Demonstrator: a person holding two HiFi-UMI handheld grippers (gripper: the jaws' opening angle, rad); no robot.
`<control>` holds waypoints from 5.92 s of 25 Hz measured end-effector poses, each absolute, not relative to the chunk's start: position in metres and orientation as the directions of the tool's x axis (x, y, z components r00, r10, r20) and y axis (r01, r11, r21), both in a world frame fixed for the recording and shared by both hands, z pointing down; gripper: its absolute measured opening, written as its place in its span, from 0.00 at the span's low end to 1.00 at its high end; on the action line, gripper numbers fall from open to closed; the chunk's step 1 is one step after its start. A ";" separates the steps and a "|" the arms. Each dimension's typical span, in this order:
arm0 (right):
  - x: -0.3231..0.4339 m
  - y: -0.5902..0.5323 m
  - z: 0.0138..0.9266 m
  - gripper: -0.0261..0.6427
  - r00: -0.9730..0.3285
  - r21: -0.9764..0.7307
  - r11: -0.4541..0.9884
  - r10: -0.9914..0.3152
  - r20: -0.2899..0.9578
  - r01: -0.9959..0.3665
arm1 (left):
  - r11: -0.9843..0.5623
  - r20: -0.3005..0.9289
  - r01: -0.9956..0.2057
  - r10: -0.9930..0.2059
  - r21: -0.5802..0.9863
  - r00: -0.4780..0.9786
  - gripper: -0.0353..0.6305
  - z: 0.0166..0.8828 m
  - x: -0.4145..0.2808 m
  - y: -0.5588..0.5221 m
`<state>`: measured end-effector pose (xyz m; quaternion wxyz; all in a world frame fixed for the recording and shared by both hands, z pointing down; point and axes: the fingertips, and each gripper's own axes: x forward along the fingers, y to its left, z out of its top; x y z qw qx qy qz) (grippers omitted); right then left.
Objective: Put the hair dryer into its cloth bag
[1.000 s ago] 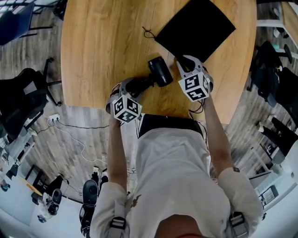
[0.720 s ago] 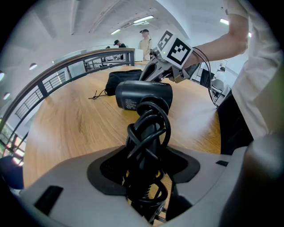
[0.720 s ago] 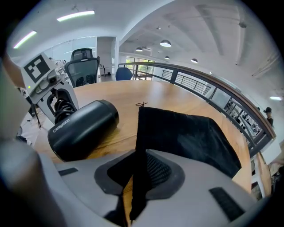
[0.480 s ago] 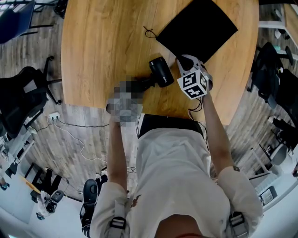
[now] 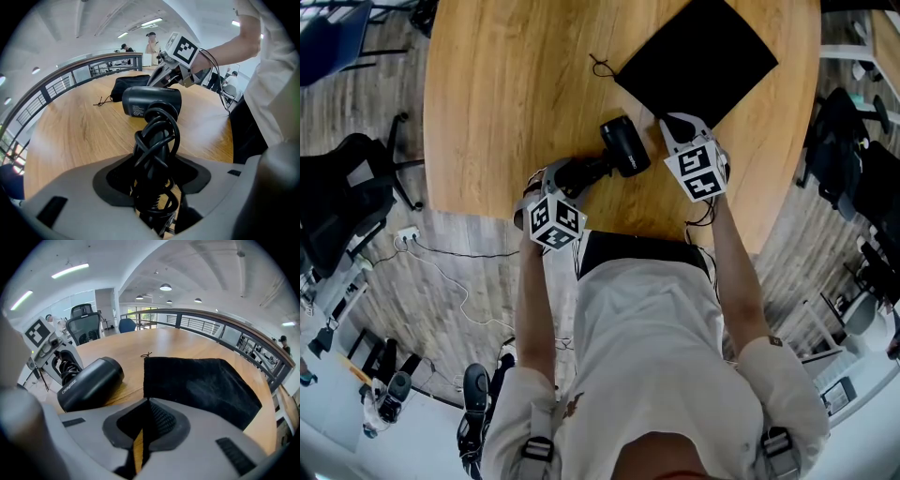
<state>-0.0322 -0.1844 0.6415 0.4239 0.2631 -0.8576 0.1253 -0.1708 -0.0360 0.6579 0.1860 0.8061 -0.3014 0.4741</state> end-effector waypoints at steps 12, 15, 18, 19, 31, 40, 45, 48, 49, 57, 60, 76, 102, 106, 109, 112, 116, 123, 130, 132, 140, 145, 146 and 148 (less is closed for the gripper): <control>-0.025 -0.188 0.613 0.08 -0.533 -0.026 0.775 -0.410 0.740 -0.632 | -0.678 0.825 -0.728 -0.353 0.099 0.441 0.41 0.647 -0.160 -0.035; -0.024 -0.189 0.611 0.08 -0.532 -0.023 0.770 -0.418 0.736 -0.637 | -0.671 0.821 -0.734 -0.356 0.108 0.447 0.41 0.645 -0.160 -0.035; -0.020 -0.190 0.609 0.08 -0.531 -0.020 0.768 -0.424 0.734 -0.641 | -0.667 0.819 -0.738 -0.361 0.107 0.445 0.41 0.642 -0.157 -0.035; -0.019 -0.190 0.608 0.08 -0.531 -0.020 0.766 -0.426 0.732 -0.642 | -0.665 0.819 -0.739 -0.363 0.106 0.445 0.41 0.640 -0.157 -0.034; -0.023 -0.191 0.600 0.08 -0.535 -0.012 0.766 -0.438 0.722 -0.643 | -0.664 0.814 -0.742 -0.377 0.095 0.441 0.41 0.632 -0.159 -0.035; -0.031 -0.183 0.593 0.08 -0.546 -0.010 0.772 -0.439 0.714 -0.635 | -0.670 0.808 -0.738 -0.387 0.084 0.444 0.41 0.627 -0.158 -0.038; -0.037 -0.177 0.589 0.08 -0.555 -0.014 0.777 -0.436 0.709 -0.629 | -0.670 0.807 -0.737 -0.387 0.087 0.447 0.41 0.627 -0.158 -0.039; -0.043 -0.172 0.583 0.08 -0.563 -0.023 0.779 -0.433 0.704 -0.627 | -0.675 0.807 -0.732 -0.383 0.088 0.450 0.41 0.627 -0.158 -0.041; -0.045 -0.170 0.582 0.08 -0.565 -0.025 0.779 -0.432 0.703 -0.627 | -0.678 0.807 -0.730 -0.380 0.089 0.452 0.41 0.627 -0.157 -0.041; -0.058 -0.154 0.574 0.08 -0.588 -0.035 0.791 -0.424 0.688 -0.611 | -0.686 0.806 -0.723 -0.381 0.081 0.453 0.41 0.627 -0.157 -0.043; -0.054 -0.153 0.572 0.08 -0.597 -0.038 0.796 -0.421 0.683 -0.604 | -0.689 0.810 -0.721 -0.379 0.076 0.448 0.41 0.628 -0.151 -0.048; -0.052 -0.146 0.561 0.08 -0.625 -0.045 0.811 -0.413 0.662 -0.583 | -0.695 0.815 -0.716 -0.375 0.067 0.441 0.41 0.628 -0.131 -0.071; -0.052 -0.142 0.552 0.08 -0.660 -0.070 0.823 -0.398 0.638 -0.564 | -0.663 0.827 -0.746 -0.390 0.052 0.404 0.41 0.628 -0.103 -0.108; -0.054 -0.141 0.551 0.08 -0.667 -0.075 0.827 -0.393 0.633 -0.558 | -0.653 0.827 -0.755 -0.395 0.053 0.399 0.41 0.629 -0.100 -0.114; -0.056 -0.141 0.551 0.08 -0.672 -0.078 0.829 -0.389 0.630 -0.554 | -0.649 0.827 -0.759 -0.398 0.052 0.397 0.41 0.630 -0.097 -0.120; -0.057 -0.140 0.549 0.08 -0.678 -0.084 0.831 -0.385 0.627 -0.549 | -0.645 0.827 -0.763 -0.400 0.053 0.395 0.41 0.630 -0.093 -0.126; -0.057 -0.141 0.546 0.08 -0.688 -0.085 0.839 -0.379 0.619 -0.538 | -0.638 0.827 -0.769 -0.403 0.054 0.392 0.41 0.631 -0.087 -0.134; -0.056 -0.141 0.543 0.08 -0.701 -0.095 0.844 -0.369 0.611 -0.527 | -0.629 0.822 -0.775 -0.412 0.055 0.393 0.41 0.631 -0.076 -0.148; -0.057 -0.142 0.538 0.08 -0.707 -0.101 0.850 -0.359 0.609 -0.518 | -0.637 0.815 -0.769 -0.418 0.052 0.402 0.41 0.632 -0.068 -0.161; -0.056 -0.141 0.537 0.08 -0.712 -0.107 0.851 -0.355 0.605 -0.515 | -0.639 0.812 -0.767 -0.421 0.052 0.406 0.41 0.632 -0.065 -0.164; -0.053 -0.141 0.539 0.08 -0.735 -0.147 0.848 -0.340 0.586 -0.509 | -0.641 0.809 -0.766 -0.425 0.048 0.406 0.42 0.640 -0.057 -0.171; -0.050 -0.143 0.539 0.08 -0.739 -0.161 0.843 -0.338 0.583 -0.513 | -0.641 0.799 -0.768 -0.452 0.020 0.398 0.42 0.645 -0.056 -0.177; -0.050 -0.143 0.540 0.08 -0.739 -0.161 0.843 -0.338 0.583 -0.513 | -0.638 0.795 -0.769 -0.458 0.018 0.398 0.43 0.646 -0.056 -0.178; -0.050 -0.142 0.540 0.08 -0.740 -0.161 0.844 -0.337 0.582 -0.512 | -0.634 0.788 -0.773 -0.467 0.017 0.400 0.43 0.649 -0.055 -0.178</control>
